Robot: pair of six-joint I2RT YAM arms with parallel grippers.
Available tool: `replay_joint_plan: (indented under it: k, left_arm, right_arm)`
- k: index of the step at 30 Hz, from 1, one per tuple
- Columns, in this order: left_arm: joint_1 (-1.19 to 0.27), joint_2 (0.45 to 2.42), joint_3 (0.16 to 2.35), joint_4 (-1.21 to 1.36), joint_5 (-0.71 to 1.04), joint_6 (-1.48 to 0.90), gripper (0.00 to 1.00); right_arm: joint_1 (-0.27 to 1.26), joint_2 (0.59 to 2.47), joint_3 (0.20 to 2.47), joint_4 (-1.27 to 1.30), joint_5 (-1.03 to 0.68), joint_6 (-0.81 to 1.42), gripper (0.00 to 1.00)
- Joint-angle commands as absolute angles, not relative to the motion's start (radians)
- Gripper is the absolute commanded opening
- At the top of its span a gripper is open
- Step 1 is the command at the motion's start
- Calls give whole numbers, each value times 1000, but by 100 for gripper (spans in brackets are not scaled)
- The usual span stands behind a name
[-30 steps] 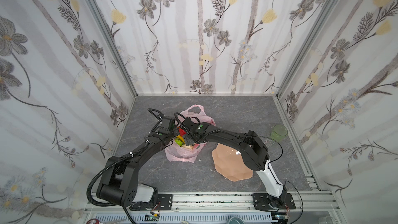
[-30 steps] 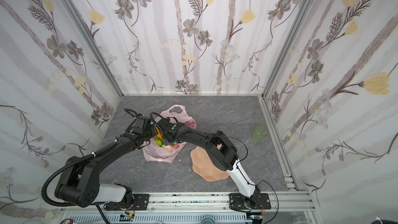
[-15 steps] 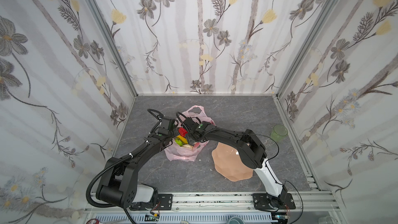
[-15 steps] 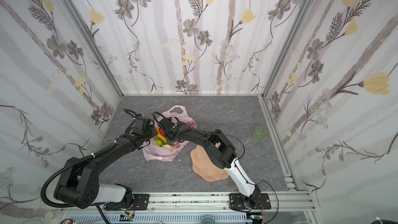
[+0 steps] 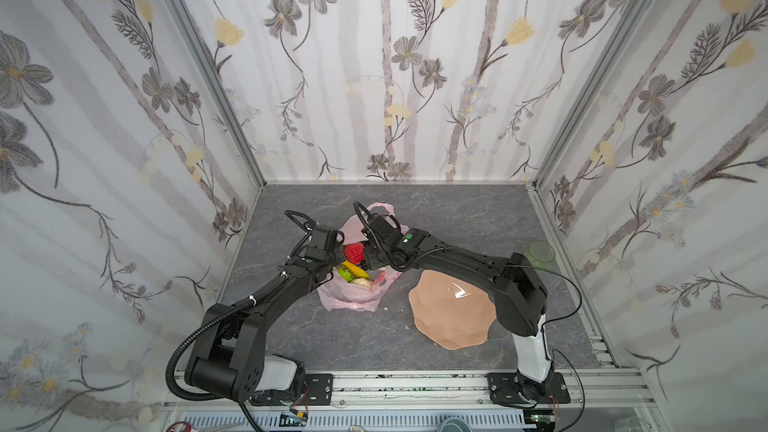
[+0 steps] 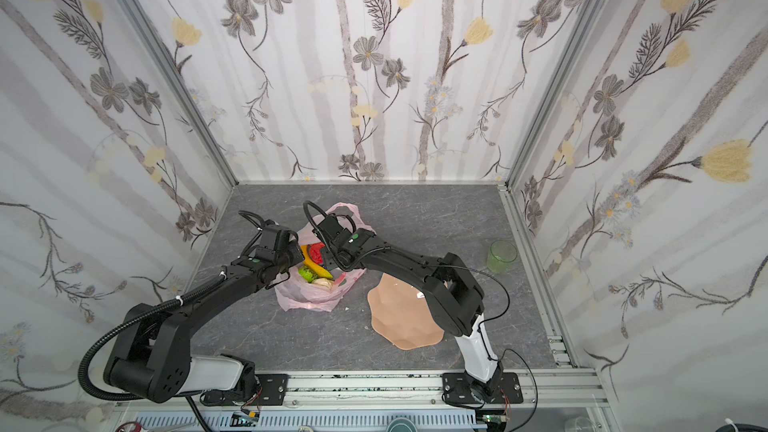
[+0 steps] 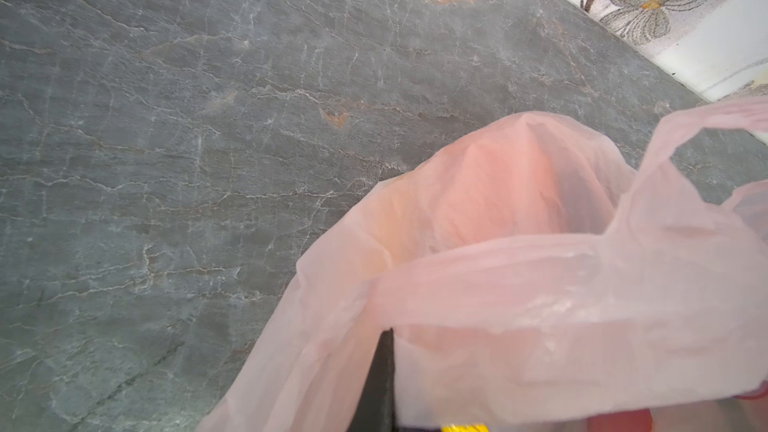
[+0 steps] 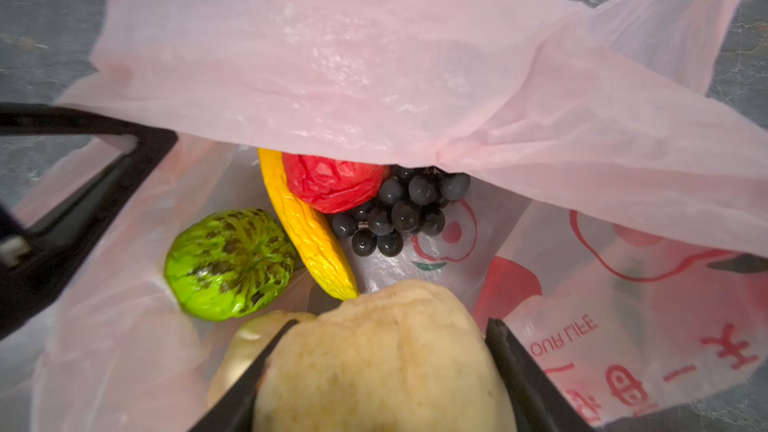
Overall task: Take the fake fruits out of the plastic bag
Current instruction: 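Grasp the cream bun with the right gripper and carry it to the peach bowl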
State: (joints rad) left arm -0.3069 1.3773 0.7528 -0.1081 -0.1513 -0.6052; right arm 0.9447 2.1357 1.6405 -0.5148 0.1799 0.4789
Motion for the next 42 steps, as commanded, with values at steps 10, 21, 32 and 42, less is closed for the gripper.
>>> replay_joint_plan:
  k: [10, 21, 32, 42]
  left_arm:
    - [-307, 1378, 746, -85, -149, -613, 0]
    - [-308, 1379, 748, -78, -143, -615, 0]
    - [-308, 1373, 751, -77, -135, -618, 0]
    - [-308, 1367, 751, -77, -129, -618, 0]
  right_arm:
    - [877, 1706, 1148, -204, 119, 625, 60]
    - [840, 1403, 674, 22, 185, 797, 59]
    - [841, 1246, 391, 199, 304, 988, 59]
    - [884, 1222, 278, 309, 416, 1066, 59]
